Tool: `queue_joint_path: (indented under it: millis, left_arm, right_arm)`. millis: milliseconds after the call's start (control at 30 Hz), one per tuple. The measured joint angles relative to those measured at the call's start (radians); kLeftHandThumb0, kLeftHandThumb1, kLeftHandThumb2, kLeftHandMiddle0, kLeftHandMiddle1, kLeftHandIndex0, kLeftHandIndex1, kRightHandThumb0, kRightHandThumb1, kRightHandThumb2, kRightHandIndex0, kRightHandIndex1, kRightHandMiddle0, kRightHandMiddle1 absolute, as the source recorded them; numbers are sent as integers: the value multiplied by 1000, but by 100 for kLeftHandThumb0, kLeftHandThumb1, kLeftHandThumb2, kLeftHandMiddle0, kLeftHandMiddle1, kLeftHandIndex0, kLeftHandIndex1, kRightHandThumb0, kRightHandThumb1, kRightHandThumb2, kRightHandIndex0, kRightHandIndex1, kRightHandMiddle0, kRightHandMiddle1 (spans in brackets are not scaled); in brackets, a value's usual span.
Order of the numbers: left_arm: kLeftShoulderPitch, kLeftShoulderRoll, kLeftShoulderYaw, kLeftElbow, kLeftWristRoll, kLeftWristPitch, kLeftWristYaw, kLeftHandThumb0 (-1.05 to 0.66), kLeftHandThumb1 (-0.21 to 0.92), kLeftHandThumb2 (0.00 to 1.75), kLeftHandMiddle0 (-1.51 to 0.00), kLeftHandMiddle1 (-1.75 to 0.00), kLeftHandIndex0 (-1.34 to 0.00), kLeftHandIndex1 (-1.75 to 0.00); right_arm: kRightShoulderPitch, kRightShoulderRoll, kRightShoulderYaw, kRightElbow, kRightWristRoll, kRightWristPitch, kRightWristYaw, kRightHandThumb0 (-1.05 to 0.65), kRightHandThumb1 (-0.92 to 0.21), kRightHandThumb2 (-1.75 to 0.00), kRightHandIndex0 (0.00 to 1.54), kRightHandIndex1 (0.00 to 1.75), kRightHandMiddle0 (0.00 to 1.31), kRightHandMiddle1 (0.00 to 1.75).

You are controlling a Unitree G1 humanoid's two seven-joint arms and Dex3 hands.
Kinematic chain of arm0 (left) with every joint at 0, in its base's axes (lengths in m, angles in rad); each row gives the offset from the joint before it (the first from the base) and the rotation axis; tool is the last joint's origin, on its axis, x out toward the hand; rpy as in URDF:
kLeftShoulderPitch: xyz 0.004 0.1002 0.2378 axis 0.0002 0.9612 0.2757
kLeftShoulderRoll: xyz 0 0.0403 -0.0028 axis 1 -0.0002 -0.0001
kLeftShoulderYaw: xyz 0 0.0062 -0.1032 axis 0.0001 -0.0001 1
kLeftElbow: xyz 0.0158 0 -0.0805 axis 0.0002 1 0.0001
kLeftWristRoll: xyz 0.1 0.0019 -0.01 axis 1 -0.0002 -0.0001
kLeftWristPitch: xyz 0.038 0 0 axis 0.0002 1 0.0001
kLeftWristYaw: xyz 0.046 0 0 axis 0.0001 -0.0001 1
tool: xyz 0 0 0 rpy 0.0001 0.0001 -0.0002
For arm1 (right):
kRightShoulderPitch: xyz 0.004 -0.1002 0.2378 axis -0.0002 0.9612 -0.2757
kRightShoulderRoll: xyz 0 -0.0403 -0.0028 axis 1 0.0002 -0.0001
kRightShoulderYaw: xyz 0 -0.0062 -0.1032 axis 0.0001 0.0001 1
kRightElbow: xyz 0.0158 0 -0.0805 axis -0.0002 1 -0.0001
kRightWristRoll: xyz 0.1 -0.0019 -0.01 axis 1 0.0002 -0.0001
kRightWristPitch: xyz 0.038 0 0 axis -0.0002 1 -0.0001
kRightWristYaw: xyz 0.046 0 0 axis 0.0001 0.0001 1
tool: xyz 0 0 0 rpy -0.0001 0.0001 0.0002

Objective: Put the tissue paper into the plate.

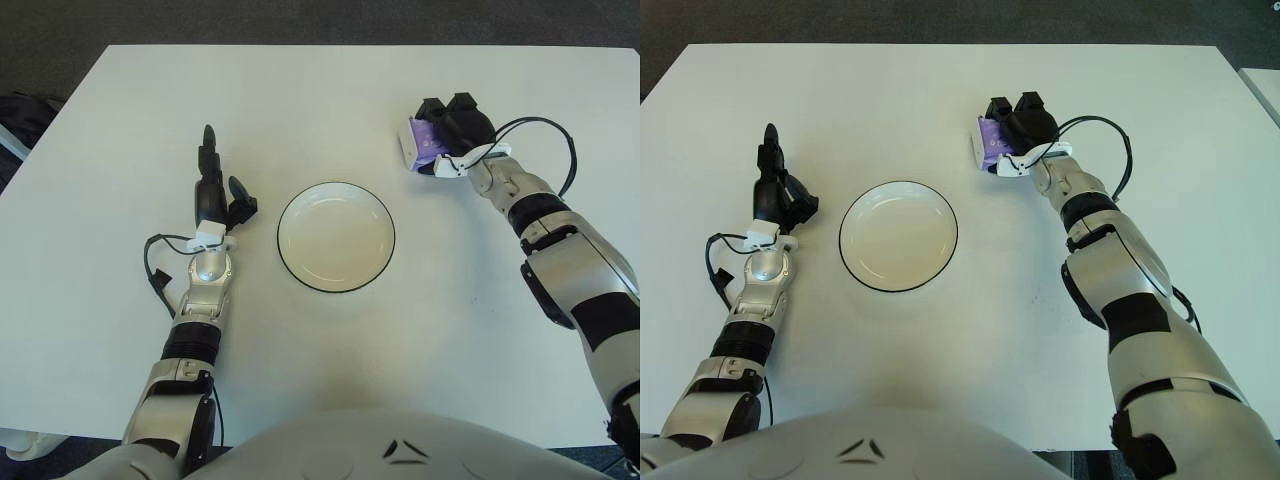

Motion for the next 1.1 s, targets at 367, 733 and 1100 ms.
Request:
queue_joint_path:
  millis: [367, 733, 1100]
  left_arm:
    - [0, 1, 1, 1, -1, 1, -1, -95, 92, 117, -2, -1, 0, -3]
    - [-1, 2, 1, 3, -2, 7, -3, -95, 92, 117, -2, -1, 0, -4]
    - [-4, 4, 1, 4, -4, 16, -9, -95, 92, 117, -2, -1, 0, -5]
  right_arm:
    - [40, -11, 2, -22, 8, -78, -89, 0, -9, -157, 125, 175, 110, 175]
    - [58, -32, 29, -67, -24, -114, -170, 1, -8, -158, 132, 175, 115, 175]
    - [62, -35, -20, -178, -16, -123, -162, -2, -9, -156, 138, 175, 121, 175]
